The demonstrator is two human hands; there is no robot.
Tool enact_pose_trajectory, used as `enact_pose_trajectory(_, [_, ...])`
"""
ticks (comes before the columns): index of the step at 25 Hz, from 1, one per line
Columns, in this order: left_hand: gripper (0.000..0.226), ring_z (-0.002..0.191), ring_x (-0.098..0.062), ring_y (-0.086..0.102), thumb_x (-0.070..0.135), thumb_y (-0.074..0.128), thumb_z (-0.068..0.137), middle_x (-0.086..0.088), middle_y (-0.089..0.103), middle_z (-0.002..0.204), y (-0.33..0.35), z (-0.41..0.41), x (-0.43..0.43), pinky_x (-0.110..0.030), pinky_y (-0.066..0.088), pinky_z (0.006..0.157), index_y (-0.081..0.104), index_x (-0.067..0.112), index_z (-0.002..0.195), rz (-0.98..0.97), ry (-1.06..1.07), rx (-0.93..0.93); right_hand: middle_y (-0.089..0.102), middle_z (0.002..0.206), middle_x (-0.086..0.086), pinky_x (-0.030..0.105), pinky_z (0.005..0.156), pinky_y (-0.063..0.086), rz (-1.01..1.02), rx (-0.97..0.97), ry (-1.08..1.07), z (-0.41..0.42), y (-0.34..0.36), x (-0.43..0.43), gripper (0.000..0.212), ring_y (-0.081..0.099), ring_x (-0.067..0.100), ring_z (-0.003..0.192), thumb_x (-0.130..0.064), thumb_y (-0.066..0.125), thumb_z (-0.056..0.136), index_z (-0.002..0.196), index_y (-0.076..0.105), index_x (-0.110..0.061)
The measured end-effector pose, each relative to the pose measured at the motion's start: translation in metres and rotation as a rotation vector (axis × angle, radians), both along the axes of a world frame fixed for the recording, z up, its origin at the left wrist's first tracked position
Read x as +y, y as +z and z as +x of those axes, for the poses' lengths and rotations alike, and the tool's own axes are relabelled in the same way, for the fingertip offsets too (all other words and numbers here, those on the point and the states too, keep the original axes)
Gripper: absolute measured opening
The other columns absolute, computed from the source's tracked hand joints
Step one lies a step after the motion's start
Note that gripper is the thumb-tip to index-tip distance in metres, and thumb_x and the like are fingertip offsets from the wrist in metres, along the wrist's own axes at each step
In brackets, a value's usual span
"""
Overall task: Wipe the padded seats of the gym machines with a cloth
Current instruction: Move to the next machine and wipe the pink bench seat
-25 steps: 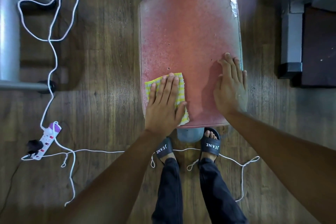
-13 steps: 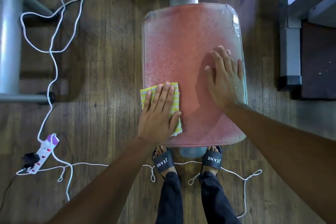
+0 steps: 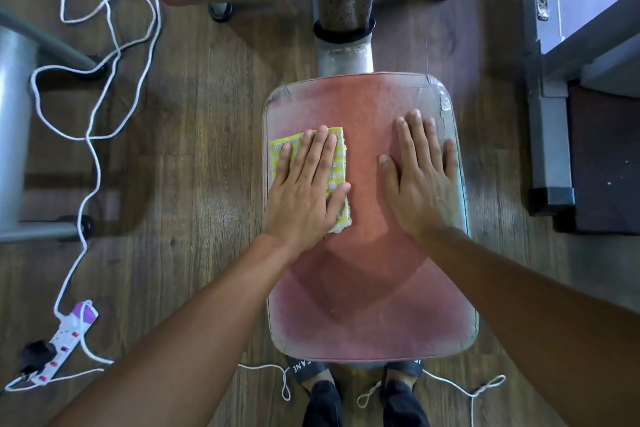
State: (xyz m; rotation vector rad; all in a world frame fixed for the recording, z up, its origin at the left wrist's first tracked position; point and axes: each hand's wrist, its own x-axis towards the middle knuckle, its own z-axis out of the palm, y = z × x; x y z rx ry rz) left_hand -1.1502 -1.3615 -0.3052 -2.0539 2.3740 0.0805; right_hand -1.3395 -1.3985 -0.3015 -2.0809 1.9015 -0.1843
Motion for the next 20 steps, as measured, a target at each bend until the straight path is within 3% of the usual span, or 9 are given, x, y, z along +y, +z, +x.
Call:
enact_pose_trajectory(13, [0.069,0.151,-0.021,0.011,0.049,0.025,0.099,-0.007,0.014,0.163,-0.004,-0.004,-0.088,-0.045,0.011,0.123,0.017,0.009,0.154,-0.023,0.065,0.091,0.010,0.164,-0.003,0.046,0.123,0.006,-0.019,0.036,-0.024,0.002,-0.004,-0.002,0.060,0.003,0.014,0.152,-0.046,0.024,0.100,0.155,0.015,-0.024])
enact_pose_trajectory(20, [0.071,0.150,-0.024,0.016,0.052,0.021,0.099,-0.009,0.016,0.162,-0.003,-0.005,-0.077,-0.045,0.014,0.122,0.017,0.007,0.154,-0.018,0.493,0.158,0.009,0.165,-0.004,0.046,0.123,0.004,-0.016,0.023,-0.028,0.004,-0.004,-0.001,0.061,0.001,0.013,0.152,-0.046,0.023,0.100,0.155,0.014,-0.024])
